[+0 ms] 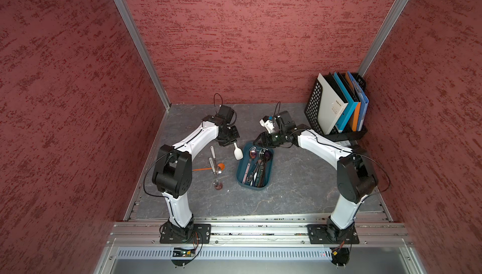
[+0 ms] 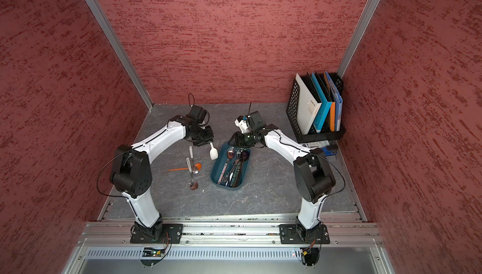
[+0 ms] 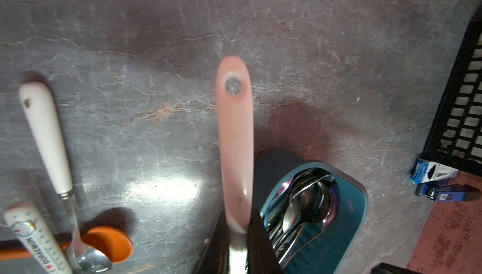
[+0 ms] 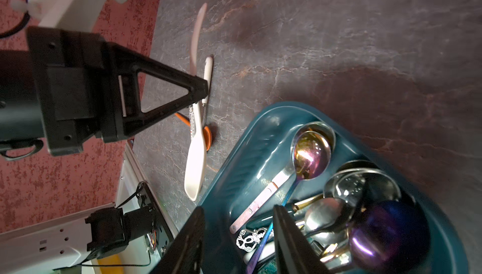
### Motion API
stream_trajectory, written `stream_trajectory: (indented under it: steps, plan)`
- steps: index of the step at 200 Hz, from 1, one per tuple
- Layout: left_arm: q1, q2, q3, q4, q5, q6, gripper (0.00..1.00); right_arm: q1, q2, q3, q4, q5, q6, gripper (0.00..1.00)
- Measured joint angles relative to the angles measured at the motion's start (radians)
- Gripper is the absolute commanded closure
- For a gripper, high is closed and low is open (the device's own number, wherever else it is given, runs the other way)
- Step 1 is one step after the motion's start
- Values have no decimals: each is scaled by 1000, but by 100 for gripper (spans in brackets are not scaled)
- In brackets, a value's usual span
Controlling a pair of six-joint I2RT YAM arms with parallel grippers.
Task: Put the spoon into the storage box
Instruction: Pick up the spoon from the center of the board, then adjust the spoon.
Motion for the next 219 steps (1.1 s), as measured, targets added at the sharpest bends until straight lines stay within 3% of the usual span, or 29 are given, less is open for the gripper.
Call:
stream_trajectory:
  steps: [46,100,219]
  plan:
    - [-49,-4,-2,17,67,56,100,8,19,24,3,-8,-16,54]
    - [-79,-22,-33,28,131,122,100,8,36,21,72,-24,89,52]
    - [-144,-97,-84,69,138,76,100,-5,113,11,164,-26,265,52]
